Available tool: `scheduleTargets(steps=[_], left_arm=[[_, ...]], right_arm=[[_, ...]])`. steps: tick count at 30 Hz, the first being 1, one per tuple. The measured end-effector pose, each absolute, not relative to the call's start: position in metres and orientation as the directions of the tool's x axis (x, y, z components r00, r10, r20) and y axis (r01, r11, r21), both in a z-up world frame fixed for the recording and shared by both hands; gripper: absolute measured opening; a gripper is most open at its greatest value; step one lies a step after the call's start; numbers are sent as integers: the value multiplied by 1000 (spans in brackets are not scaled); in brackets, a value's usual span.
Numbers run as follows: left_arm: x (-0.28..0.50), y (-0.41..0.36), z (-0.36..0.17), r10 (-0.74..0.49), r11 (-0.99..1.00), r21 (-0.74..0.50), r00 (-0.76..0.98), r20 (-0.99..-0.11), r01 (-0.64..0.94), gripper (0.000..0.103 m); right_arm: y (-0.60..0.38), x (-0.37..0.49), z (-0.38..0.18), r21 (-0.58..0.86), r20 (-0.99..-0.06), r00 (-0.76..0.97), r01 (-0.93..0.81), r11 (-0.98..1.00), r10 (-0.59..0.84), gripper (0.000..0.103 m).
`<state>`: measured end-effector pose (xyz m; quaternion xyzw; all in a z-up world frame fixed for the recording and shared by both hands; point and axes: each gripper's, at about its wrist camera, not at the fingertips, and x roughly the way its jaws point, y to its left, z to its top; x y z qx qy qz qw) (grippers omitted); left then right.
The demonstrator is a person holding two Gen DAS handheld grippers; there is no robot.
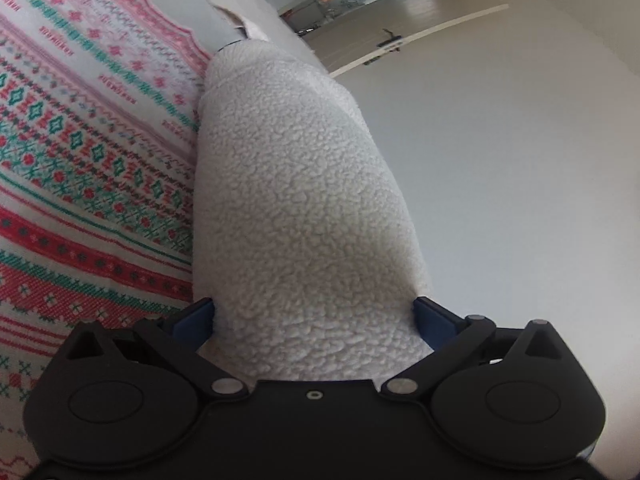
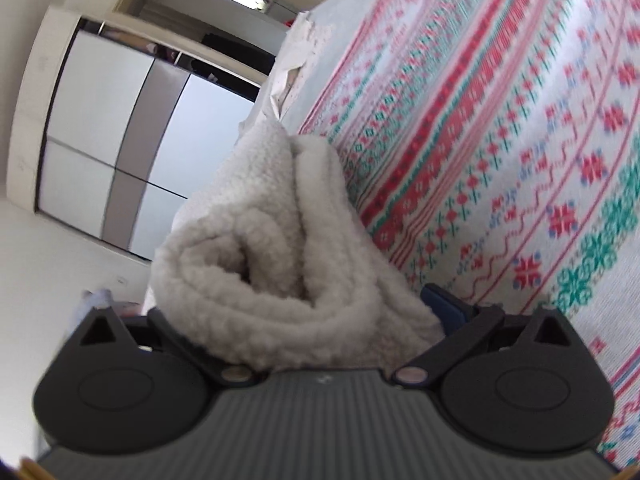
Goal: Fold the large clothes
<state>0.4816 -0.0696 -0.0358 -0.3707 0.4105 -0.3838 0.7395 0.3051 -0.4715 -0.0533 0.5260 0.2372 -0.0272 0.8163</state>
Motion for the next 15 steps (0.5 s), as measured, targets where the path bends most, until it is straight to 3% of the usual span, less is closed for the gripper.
scheduleTargets(steps=[3,6,12,15], left_arm=[[468,-76,-24,-858,457,-826,408,-312,331,95],[458,-75,-10,-847,473,-806,437,-303,355,88],[429,-42,39,-834,474,-793,483,-266,382,86],[404,-8,63,-820,500,-784,493,-291,368,86]], right_arm=[[-474,302,-51,872,-389,893,276,404,229,67],[-477,295,-43,887,-356,904,248,389,237,57],[-463,277,-3,900,-295,909,160,405,295,52],[-440,261,28,885,-297,881,110,452,369,51]])
